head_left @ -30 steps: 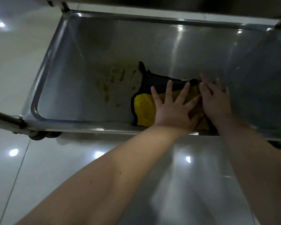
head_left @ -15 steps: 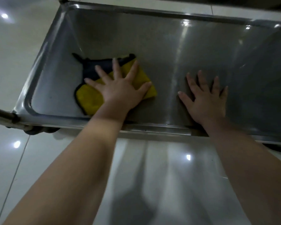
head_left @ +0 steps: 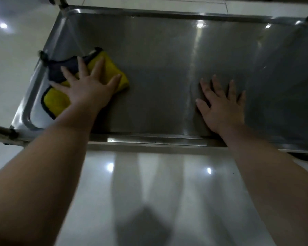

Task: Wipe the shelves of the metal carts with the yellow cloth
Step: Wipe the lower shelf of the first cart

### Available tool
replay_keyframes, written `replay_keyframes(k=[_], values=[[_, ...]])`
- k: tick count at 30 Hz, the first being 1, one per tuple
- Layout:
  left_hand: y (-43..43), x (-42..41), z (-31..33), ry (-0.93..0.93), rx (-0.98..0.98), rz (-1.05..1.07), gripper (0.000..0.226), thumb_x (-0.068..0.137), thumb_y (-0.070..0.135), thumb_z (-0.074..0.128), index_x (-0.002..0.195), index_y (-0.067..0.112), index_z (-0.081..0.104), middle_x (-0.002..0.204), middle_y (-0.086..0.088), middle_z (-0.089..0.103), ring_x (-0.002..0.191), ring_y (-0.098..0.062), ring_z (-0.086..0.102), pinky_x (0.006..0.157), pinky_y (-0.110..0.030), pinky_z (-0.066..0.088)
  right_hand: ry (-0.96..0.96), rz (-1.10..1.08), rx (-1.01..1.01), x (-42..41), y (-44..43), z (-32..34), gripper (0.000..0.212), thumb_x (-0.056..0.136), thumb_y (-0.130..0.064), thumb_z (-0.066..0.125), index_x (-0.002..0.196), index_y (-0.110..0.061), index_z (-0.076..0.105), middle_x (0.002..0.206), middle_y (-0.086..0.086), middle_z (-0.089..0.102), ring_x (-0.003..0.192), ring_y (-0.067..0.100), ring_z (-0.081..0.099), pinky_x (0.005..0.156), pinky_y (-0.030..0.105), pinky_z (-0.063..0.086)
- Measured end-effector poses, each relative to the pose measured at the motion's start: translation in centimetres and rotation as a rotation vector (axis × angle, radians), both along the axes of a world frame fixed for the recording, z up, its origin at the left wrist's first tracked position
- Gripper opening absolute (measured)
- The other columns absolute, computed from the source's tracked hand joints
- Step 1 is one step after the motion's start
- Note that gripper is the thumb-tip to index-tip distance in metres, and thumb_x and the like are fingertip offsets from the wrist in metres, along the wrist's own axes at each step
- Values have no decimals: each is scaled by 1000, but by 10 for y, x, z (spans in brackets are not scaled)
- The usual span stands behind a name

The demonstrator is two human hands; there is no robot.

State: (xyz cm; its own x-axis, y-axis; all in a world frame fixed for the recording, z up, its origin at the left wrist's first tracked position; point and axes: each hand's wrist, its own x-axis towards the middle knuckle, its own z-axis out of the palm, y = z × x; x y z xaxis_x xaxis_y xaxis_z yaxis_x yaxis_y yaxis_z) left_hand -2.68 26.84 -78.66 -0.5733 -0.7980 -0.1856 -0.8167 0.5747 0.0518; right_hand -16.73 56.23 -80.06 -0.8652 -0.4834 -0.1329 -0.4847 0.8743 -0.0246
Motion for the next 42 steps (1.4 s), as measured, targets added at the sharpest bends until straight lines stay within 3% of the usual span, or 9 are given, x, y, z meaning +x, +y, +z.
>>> replay_keyframes(k=[4, 10, 13, 17, 22, 31, 36, 40, 42], values=[[47, -64, 4, 47, 90, 275, 79, 85, 80, 22, 154, 47, -1, 164, -7, -16, 141, -57, -16, 96, -84, -8, 1, 3, 1, 2, 1, -1, 63, 96, -63, 20, 154, -46, 3, 165, -8, 0, 149, 39, -7, 116, 63, -3], [101, -82, -3, -29, 8, -496, 77, 80, 87, 11, 148, 56, -10, 164, 3, -17, 145, -48, -17, 102, -80, -10, -37, -9, 4, -3, 7, 0, 67, 91, -71, 17, 152, -49, 1, 165, -11, -3, 150, 36, -9, 117, 62, -4], [44, -27, -6, -23, -63, -654, 78, 74, 92, 9, 144, 63, -9, 164, 11, -11, 150, -36, -10, 110, -74, -4, -27, 3, 0, -2, 8, -1, 72, 87, -78, 15, 152, -50, 0, 165, -10, -3, 149, 38, -8, 116, 63, -2], [-18, 29, -2, -6, -21, -220, 79, 76, 91, 16, 147, 60, 1, 165, 9, -7, 150, -37, -8, 110, -73, -6, -10, 13, 9, 1, 1, -1, 73, 86, -79, 15, 151, -50, 0, 165, -8, -4, 149, 40, -8, 116, 63, -5], [48, -49, 4, 60, 75, 254, 79, 85, 79, 22, 154, 46, 2, 165, -5, -13, 142, -56, -14, 98, -83, -7, 0, 17, 26, 3, -1, -1, 70, 88, -78, 15, 150, -53, -2, 165, -8, -7, 148, 41, -9, 115, 65, -5], [53, -42, -1, -65, -7, -659, 80, 74, 91, 10, 145, 62, -11, 164, 13, -15, 149, -35, -14, 112, -71, -6, -29, 16, -10, -4, 2, -1, 71, 87, -79, 20, 151, -53, 4, 165, -9, -2, 149, 38, -8, 115, 64, -6], [-16, 37, -2, -3, -25, -297, 81, 74, 92, 12, 147, 60, -3, 165, 11, -8, 151, -33, -8, 113, -69, -5, 3, 11, -17, 1, -3, -3, 71, 87, -78, 19, 151, -51, 4, 165, -6, -1, 149, 41, -6, 115, 65, -5], [34, 0, -1, 57, 66, 160, 81, 83, 84, 21, 153, 49, 2, 165, 2, -13, 146, -47, -14, 103, -80, -6, 36, 19, 24, 6, -10, -5, 69, 89, -77, 18, 152, -51, 2, 165, -5, -1, 148, 44, -5, 114, 67, -3], [76, -29, 1, 65, 123, 116, 80, 85, 80, 23, 154, 46, -1, 164, -3, -17, 143, -53, -17, 99, -82, -7, 19, 15, 37, 6, -10, -4, 70, 89, -76, 17, 151, -51, 0, 165, -7, -3, 148, 43, -6, 114, 67, -4]])
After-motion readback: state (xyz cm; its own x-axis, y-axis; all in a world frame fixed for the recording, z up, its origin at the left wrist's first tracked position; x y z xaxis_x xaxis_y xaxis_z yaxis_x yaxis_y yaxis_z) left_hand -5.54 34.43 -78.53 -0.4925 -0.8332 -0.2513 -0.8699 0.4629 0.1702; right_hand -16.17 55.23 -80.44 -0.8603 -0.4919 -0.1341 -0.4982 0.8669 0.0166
